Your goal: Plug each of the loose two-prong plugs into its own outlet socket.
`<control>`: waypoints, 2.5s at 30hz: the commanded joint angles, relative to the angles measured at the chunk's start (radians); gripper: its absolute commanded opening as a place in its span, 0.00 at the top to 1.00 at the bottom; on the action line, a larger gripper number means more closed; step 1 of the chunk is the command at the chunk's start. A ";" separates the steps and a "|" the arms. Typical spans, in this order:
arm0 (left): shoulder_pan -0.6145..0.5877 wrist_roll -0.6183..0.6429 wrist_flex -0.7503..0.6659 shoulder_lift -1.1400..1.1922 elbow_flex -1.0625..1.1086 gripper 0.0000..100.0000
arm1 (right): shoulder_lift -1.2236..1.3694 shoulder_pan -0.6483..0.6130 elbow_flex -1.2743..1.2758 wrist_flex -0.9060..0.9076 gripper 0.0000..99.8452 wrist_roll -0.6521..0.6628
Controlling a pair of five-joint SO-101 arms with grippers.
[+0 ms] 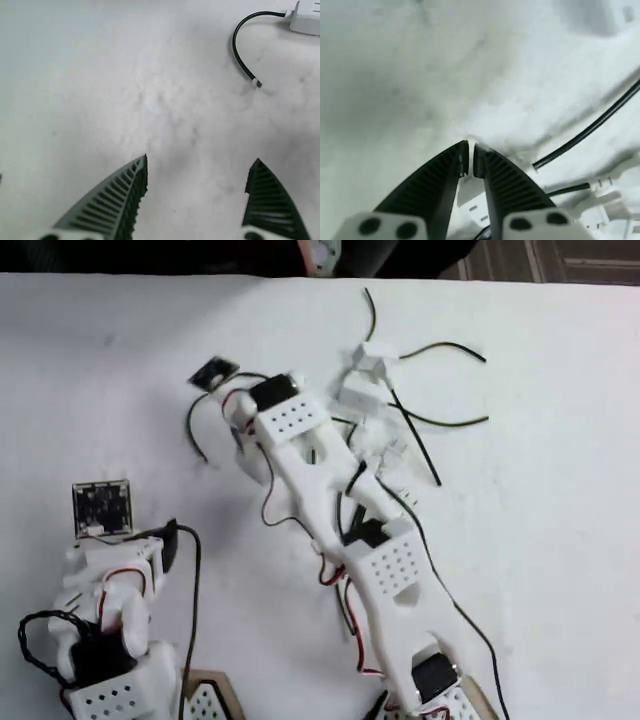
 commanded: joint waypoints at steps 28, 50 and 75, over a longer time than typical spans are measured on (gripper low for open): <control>-0.004 -0.011 -0.002 -0.012 -0.005 0.68 | 0.214 0.028 -0.028 -0.756 0.55 -0.109; -0.004 -0.011 -0.002 -0.012 -0.005 0.68 | 0.200 0.025 -0.028 -0.693 0.98 -0.196; -0.071 0.054 -0.149 -0.005 -0.132 0.72 | -0.180 0.012 -0.017 0.084 0.98 -0.172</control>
